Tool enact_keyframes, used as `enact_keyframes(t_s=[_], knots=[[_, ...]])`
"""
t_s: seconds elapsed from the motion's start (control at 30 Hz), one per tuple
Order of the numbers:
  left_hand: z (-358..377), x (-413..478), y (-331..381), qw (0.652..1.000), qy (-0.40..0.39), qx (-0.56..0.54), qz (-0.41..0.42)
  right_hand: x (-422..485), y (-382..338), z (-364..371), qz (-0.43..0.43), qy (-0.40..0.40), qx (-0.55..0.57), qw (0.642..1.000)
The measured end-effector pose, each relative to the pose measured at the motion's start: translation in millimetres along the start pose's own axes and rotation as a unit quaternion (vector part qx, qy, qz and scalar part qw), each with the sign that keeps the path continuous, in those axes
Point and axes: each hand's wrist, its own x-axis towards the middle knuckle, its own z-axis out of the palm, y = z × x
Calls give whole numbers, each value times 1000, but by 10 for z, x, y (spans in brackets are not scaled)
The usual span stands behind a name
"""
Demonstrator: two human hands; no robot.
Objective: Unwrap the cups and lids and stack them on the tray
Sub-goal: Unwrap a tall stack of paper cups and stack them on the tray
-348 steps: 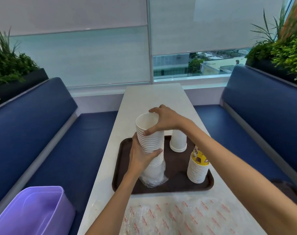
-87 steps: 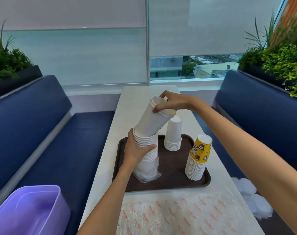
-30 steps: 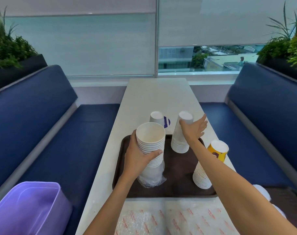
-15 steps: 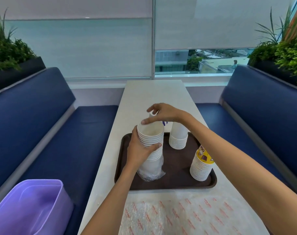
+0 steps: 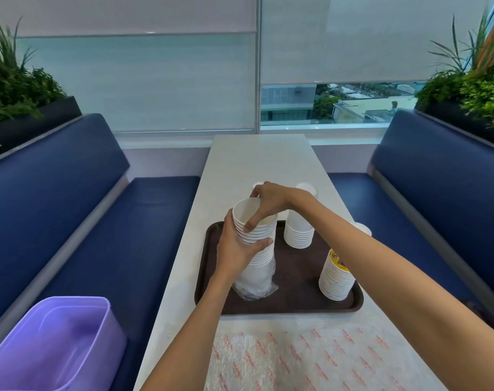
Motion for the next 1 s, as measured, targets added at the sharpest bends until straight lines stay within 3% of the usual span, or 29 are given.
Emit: enact_keyframes(t_s=[0.27,0.6,0.8,1.0], knots=[[6,15,-10,1000,10,14,-2,-6,-40,-87,-21,15,17,1000],[9,78,-51,999,-2,42,-8,-227,60,-623,-42,64,127,989],[2,67,-65,1000,-7,9,0,-383,330,-714,53,-22,105,993],[14,68,-69,1000,5,-5,3,-422,305,-617,103,-134,-80,982]])
